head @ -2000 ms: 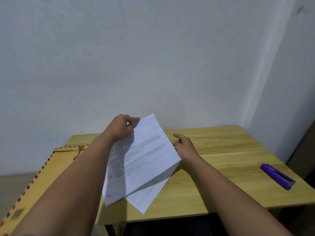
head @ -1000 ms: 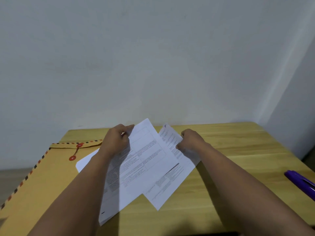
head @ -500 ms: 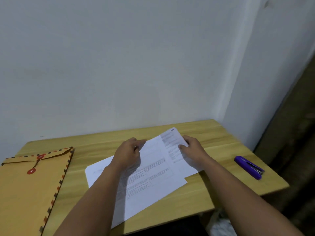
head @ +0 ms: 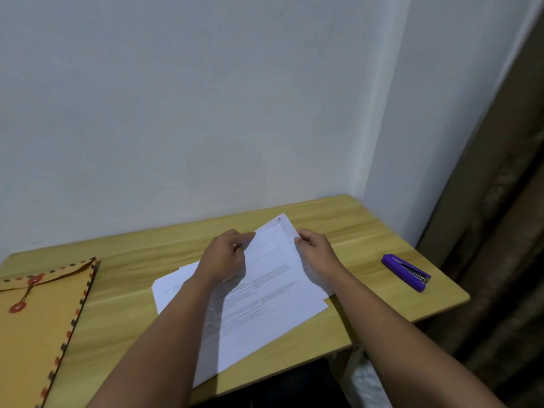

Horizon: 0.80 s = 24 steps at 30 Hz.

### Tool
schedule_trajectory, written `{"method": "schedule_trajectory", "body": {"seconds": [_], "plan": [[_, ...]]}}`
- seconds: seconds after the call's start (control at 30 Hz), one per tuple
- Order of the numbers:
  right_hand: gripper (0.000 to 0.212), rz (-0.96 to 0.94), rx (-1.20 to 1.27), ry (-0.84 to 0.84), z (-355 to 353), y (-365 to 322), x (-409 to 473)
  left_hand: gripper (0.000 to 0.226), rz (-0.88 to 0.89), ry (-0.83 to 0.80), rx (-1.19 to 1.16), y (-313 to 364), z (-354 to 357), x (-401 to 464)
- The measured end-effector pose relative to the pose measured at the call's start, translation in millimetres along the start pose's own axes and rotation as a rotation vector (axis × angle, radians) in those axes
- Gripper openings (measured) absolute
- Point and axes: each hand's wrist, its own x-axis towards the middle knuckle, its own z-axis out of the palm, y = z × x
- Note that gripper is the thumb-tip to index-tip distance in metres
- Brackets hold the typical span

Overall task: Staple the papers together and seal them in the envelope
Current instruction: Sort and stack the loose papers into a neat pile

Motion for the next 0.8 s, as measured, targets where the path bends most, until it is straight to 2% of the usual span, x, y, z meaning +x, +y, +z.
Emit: {"method": "schedule_trajectory", "body": {"seconds": [0.1, 0.23, 0.53, 0.8], "plan": [[0.036, 0.016, 0.061, -0.021, 4, -7, -1, 0.035, 0.017, 0.023, -0.028, 1, -1, 4], [0.031, 0.017, 0.082, -0.037, 7, -10, 2, 0.059, -0.002, 0.057, -0.089, 4, -4, 8], [0.024, -0.001, 0.176, -0.102, 14, -11, 0, 0.045, 0.009, 0.064, -0.062, 4, -8, 13], [0.021, -0.003, 0.191, -0.130, 15, -6, -2, 0.048, 0.026, 0.070, -0.045, 8, -11, 14]]}}
